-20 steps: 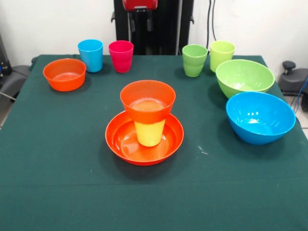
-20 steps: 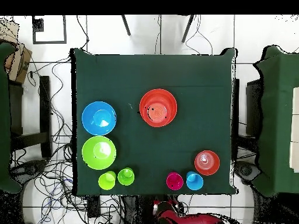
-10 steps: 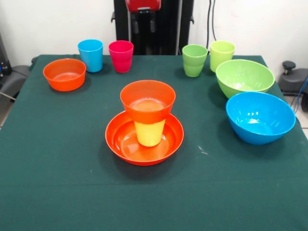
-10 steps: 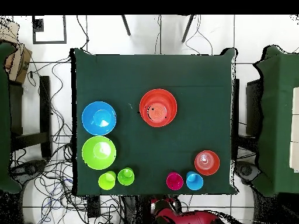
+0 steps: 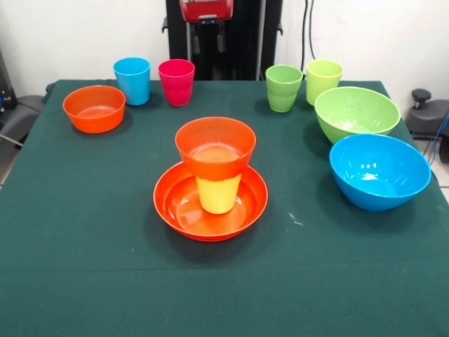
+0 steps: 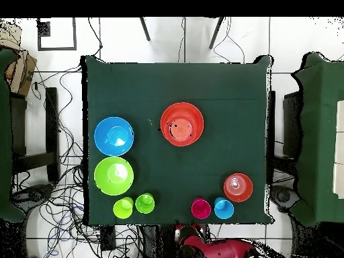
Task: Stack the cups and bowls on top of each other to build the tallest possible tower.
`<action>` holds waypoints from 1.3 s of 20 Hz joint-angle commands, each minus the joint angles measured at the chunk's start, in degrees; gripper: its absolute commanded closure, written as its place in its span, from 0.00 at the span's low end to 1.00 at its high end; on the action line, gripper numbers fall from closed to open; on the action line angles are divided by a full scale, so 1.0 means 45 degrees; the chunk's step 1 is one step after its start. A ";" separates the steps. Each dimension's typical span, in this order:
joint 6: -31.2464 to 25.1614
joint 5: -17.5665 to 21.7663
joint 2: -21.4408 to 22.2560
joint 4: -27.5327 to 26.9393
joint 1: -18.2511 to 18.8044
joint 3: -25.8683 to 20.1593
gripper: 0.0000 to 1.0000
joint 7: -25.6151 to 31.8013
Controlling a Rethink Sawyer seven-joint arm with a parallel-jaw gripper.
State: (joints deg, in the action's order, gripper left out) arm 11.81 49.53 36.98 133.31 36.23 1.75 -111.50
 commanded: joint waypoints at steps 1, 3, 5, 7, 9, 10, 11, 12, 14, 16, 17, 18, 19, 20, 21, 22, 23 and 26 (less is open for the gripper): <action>-0.1933 -0.0181 0.0133 -0.1663 0.0656 -0.2301 0.00 -0.0360; -0.2054 -0.0211 0.0228 -0.1638 0.0729 -0.2410 0.00 -0.0313; -0.2143 -0.0208 0.0317 -0.1571 0.0851 -0.2527 0.00 -0.0275; -0.2158 -0.0225 0.0383 -0.1532 0.0877 -0.2537 0.00 -0.0301; -0.2220 -0.0241 0.0535 -0.1464 0.0944 -0.2610 0.00 -0.0303; -0.2301 -0.0244 0.0604 -0.1418 0.1031 -0.2704 0.00 -0.0281; -0.2308 -0.0216 0.0677 -0.1341 0.1083 -0.2702 0.00 -0.0294; -0.2377 -0.0198 0.0764 -0.1278 0.1193 -0.2790 0.00 -0.0265; -0.2555 -0.0209 0.0865 -0.1225 0.1408 -0.2977 0.00 -0.0206; -0.2652 -0.0164 0.0933 -0.1180 0.1542 -0.3062 0.00 -0.0177; -0.2650 -0.0150 0.0943 -0.1159 0.1556 -0.3063 0.00 -0.0205; -0.2633 -0.0123 0.0957 -0.1159 0.1535 -0.3055 0.00 -0.0220; -0.2635 -0.0126 0.0952 -0.1135 0.1533 -0.3052 0.00 -0.0246; -0.2611 -0.0115 0.0938 -0.1151 0.1510 -0.3030 0.00 -0.0265; -0.2587 -0.0105 0.0924 -0.1167 0.1487 -0.3008 0.00 -0.0285; -0.2551 -0.0091 0.0910 -0.1200 0.1460 -0.2986 0.00 -0.0304; -0.2578 -0.0128 0.0919 -0.1215 0.1473 -0.3006 0.00 -0.0321; -0.2813 -0.0208 0.1096 -0.1192 0.1632 -0.3236 0.00 -0.0209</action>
State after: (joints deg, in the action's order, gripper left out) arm 6.24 49.58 41.49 133.30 43.08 -5.66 -111.50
